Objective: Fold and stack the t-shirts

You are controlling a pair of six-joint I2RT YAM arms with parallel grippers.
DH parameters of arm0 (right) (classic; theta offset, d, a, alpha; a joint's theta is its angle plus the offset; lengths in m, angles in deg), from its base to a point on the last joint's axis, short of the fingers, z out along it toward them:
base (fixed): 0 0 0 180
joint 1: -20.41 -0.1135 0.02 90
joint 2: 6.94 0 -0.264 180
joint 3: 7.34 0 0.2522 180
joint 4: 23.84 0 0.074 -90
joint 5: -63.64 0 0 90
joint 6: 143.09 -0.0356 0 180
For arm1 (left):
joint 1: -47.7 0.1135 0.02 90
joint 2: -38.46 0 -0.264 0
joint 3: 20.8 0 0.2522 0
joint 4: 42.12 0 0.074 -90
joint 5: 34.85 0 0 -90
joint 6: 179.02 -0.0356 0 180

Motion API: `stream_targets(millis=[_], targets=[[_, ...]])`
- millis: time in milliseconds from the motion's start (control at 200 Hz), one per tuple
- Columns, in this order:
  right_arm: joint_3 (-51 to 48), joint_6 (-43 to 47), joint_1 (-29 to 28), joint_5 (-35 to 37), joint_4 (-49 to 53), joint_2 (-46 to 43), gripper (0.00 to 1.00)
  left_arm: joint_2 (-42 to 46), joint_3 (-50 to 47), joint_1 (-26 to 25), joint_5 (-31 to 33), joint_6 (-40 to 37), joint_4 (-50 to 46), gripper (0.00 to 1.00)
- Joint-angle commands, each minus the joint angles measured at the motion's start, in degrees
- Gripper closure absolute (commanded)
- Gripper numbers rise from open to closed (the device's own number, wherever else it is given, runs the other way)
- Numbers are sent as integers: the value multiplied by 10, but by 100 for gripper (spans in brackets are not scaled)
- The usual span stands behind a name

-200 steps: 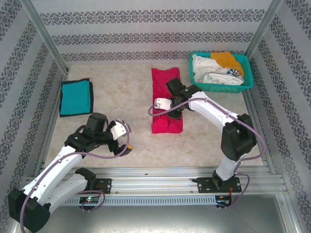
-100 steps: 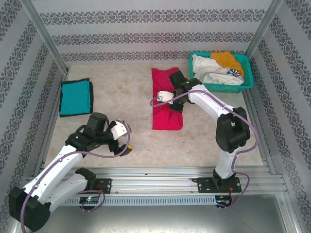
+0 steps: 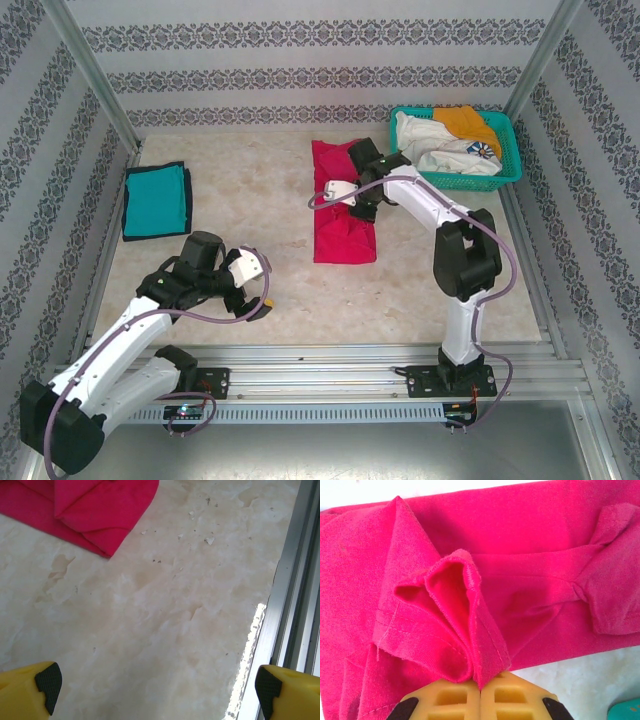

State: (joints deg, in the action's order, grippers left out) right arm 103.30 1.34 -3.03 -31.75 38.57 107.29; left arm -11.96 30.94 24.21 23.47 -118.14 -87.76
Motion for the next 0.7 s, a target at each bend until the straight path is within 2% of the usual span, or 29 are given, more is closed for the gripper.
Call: stream_targets(millis=[0, 699], targets=[[27, 13, 6, 3, 8, 18, 100, 0, 0, 6, -9, -1, 12, 0], [76, 2, 15, 4, -23, 89, 100, -2, -1, 6, -5, -1, 12, 0]])
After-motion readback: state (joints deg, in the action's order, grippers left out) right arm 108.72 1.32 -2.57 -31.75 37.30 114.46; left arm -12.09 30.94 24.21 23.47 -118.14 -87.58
